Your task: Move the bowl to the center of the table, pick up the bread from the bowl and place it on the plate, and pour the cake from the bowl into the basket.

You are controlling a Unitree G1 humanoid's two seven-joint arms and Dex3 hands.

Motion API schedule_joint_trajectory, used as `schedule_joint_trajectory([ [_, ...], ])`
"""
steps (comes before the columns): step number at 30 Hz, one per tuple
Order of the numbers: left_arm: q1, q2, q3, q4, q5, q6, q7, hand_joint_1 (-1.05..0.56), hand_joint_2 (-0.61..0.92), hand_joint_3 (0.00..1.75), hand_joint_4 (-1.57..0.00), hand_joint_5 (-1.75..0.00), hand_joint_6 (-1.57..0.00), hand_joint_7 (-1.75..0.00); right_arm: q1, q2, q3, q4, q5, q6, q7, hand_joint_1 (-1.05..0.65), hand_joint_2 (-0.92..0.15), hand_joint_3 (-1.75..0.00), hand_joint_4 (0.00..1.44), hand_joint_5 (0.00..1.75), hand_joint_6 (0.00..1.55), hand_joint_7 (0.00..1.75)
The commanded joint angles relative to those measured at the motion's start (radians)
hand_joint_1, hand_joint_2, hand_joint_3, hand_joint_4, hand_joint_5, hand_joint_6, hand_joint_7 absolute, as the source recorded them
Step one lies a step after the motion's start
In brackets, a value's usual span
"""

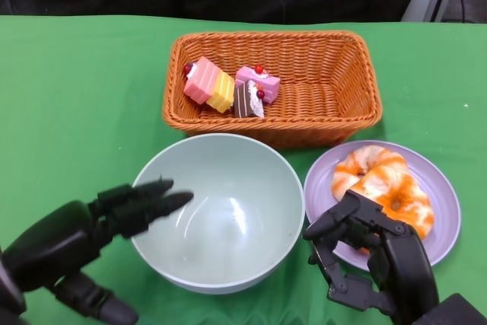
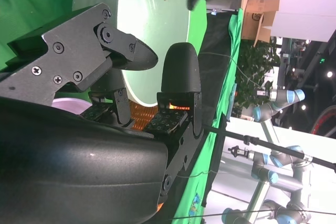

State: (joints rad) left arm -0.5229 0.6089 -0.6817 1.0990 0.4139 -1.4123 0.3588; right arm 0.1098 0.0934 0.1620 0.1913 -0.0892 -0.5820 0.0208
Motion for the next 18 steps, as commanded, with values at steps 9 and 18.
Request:
schedule_joint_trajectory([
  [9,0.209,-0.198,0.301,-0.385,-0.904,0.464,-0.618,-0.44,0.92,0.22,-0.38,-0.11,-0.39,-0.06,-0.007,-0.007,-0.006,0.005,0.007,-0.006,-0.001,-0.11,-0.57,-0.95,0.72,1.53,0.71,1.26],
  [18,0.248,-0.427,0.565,-0.612,-0.887,0.750,-0.550,0.03,0.92,0.34,-0.92,-0.48,-0.96,-0.17,-0.005,-0.008,-0.006,0.001,0.007,-0.007,0.000,-0.10,-0.57,-0.94,0.72,1.54,0.71,1.26],
])
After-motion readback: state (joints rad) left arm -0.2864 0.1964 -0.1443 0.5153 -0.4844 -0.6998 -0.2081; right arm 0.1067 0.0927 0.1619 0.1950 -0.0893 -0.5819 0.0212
